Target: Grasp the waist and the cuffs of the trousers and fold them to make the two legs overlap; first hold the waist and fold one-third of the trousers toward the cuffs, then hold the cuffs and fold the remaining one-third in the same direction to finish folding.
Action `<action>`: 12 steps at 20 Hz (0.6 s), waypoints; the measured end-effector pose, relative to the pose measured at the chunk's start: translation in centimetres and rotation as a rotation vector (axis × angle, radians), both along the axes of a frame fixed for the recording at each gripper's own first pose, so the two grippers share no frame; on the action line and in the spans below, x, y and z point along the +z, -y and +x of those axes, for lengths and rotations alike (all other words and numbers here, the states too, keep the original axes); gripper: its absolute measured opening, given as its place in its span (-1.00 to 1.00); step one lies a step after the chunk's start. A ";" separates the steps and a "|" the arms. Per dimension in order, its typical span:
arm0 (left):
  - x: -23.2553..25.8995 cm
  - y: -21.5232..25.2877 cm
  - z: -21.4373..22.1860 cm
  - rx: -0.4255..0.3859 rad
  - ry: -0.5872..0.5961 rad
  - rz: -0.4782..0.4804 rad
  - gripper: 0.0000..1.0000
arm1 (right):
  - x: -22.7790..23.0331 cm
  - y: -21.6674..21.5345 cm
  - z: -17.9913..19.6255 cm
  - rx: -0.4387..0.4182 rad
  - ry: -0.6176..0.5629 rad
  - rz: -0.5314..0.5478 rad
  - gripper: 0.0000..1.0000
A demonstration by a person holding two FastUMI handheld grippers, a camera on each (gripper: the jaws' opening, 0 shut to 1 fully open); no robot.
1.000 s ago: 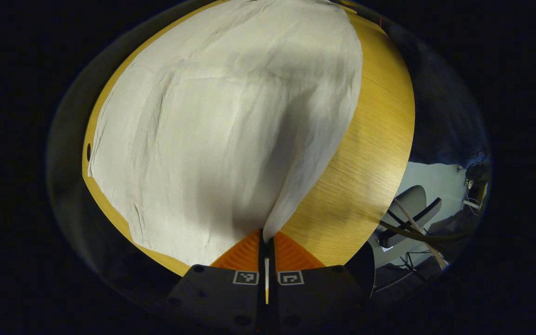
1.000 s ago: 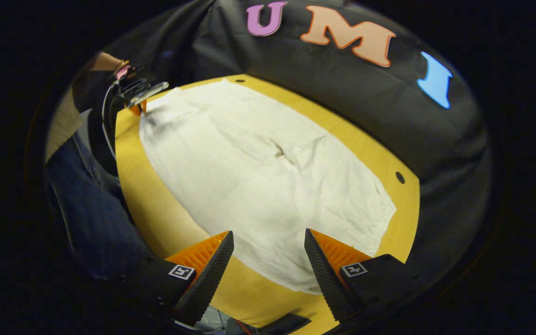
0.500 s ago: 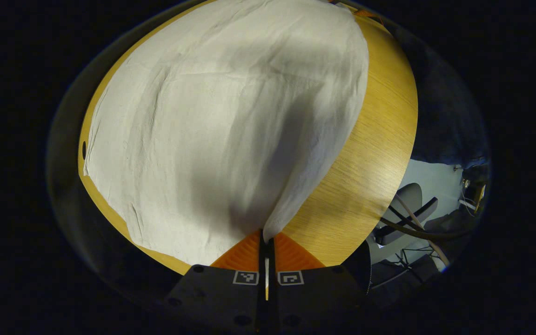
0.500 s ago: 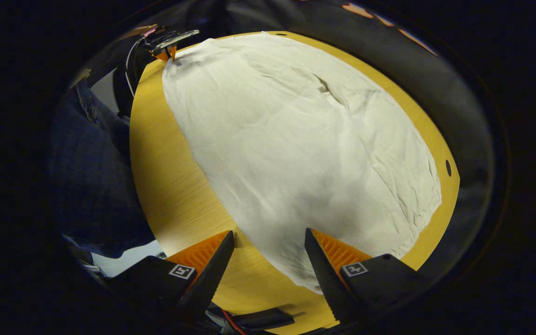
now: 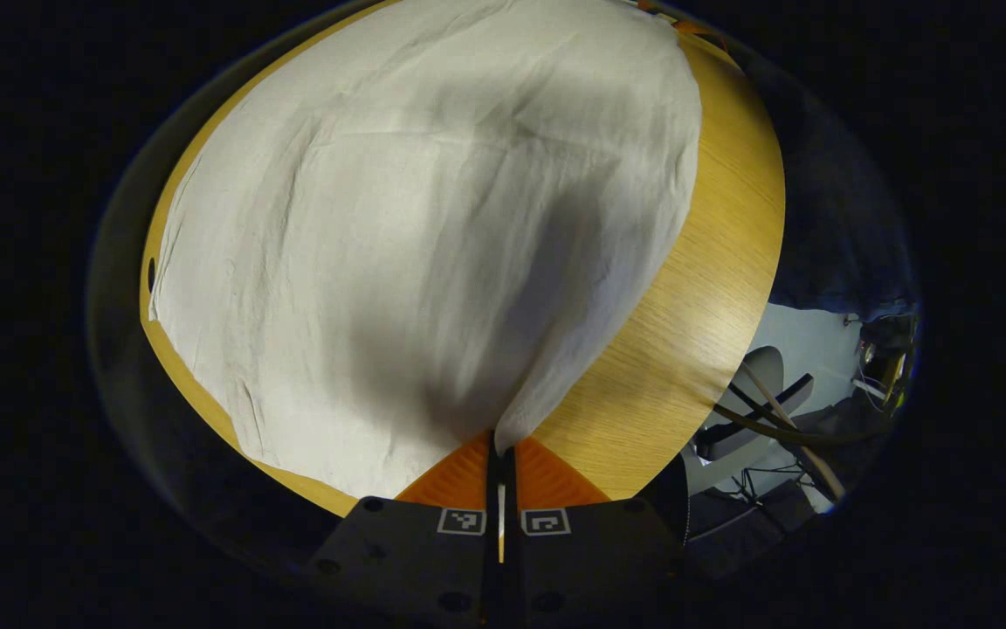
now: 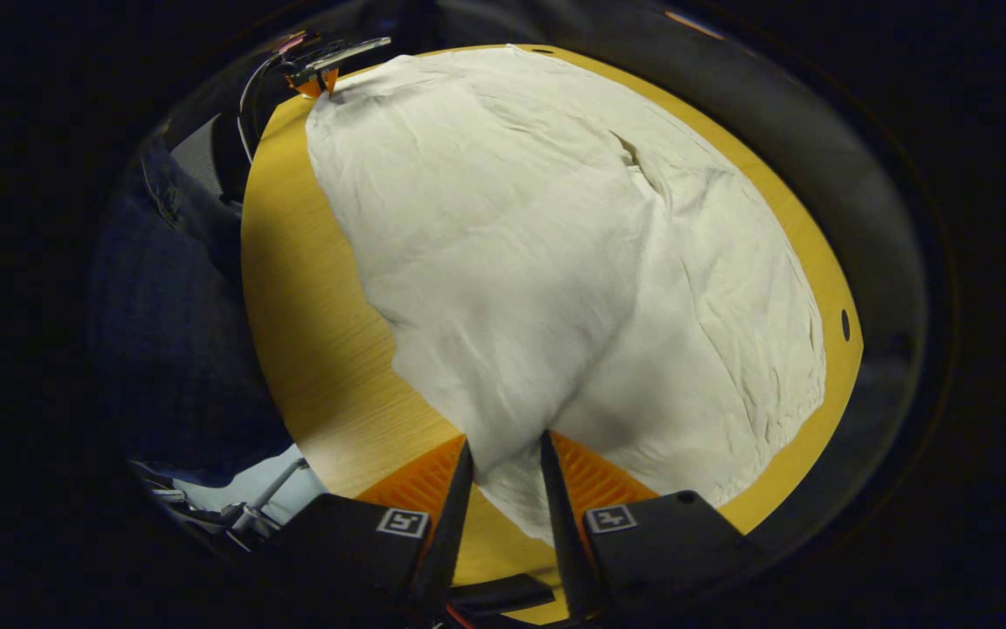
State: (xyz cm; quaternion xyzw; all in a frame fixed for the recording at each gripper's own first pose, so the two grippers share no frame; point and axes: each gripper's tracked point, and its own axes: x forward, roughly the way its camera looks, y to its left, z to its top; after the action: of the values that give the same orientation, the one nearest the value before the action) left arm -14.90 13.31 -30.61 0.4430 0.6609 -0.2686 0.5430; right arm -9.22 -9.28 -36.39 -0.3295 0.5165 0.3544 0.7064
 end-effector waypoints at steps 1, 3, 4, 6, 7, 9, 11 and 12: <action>0.0 0.0 0.0 0.003 -0.004 -0.001 -0.99 | 0.0 0.3 0.6 -0.012 0.031 -0.013 -0.17; 0.0 0.2 0.1 0.003 -0.013 -0.002 -0.99 | -0.1 0.5 0.8 -0.028 0.046 -0.012 -0.85; -0.1 0.4 0.1 0.002 -0.019 -0.001 -0.99 | -0.1 0.6 0.8 -0.037 0.044 -0.018 -0.82; -0.2 0.7 0.2 -0.005 -0.029 0.003 -0.99 | -0.1 0.9 1.0 -0.085 0.040 -0.025 -0.86; -0.2 0.9 0.3 -0.010 -0.034 0.002 -0.99 | -0.2 0.9 1.0 -0.116 0.032 -0.021 -0.86; -0.4 1.4 0.4 -0.001 -0.037 -0.005 -1.00 | -0.1 0.9 1.3 -0.203 0.037 -0.019 -0.94; -0.5 2.0 0.5 0.021 -0.030 -0.019 -0.99 | 0.1 0.9 1.5 -0.246 0.066 -0.020 -0.94; -0.8 2.4 0.6 0.031 -0.019 -0.024 -1.00 | 0.1 1.0 1.4 -0.264 0.081 -0.029 -0.94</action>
State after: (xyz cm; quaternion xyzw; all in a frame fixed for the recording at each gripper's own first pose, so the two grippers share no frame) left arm -14.33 10.95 -31.39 0.4237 0.6695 -0.2722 0.5460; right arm -7.81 -10.24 -36.26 -0.2829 0.5314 0.2371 0.7625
